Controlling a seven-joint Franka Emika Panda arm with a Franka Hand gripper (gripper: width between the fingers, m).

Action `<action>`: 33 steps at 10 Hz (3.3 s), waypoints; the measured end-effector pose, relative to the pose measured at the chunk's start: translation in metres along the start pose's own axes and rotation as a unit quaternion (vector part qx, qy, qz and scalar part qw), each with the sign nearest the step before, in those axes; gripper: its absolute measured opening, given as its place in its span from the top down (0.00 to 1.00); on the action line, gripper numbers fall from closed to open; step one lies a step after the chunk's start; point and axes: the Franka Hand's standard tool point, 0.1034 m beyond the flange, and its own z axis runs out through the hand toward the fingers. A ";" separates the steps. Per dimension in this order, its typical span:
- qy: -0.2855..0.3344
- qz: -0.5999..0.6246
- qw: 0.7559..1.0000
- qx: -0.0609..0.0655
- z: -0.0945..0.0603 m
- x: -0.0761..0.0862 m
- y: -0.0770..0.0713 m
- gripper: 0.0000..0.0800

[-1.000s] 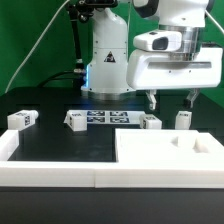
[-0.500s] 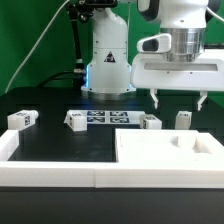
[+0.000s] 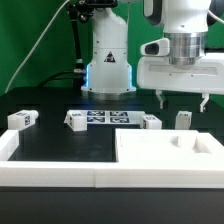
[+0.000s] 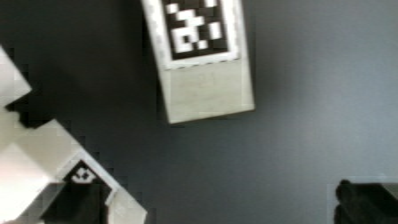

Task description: Assemble one leg

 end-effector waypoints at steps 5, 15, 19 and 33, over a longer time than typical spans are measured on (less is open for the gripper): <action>-0.156 -0.022 0.987 -0.021 0.003 -0.011 0.008 0.19; -0.418 -0.041 0.907 -0.030 0.034 -0.025 0.008 0.19; -0.417 -0.044 0.907 -0.033 0.040 -0.029 0.006 0.19; -0.443 -0.054 0.894 -0.028 -0.021 -0.010 0.006 0.64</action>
Offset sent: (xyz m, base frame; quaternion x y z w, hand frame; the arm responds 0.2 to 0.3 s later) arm -0.0082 0.0150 0.0021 0.0171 -0.1511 -0.0176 0.9882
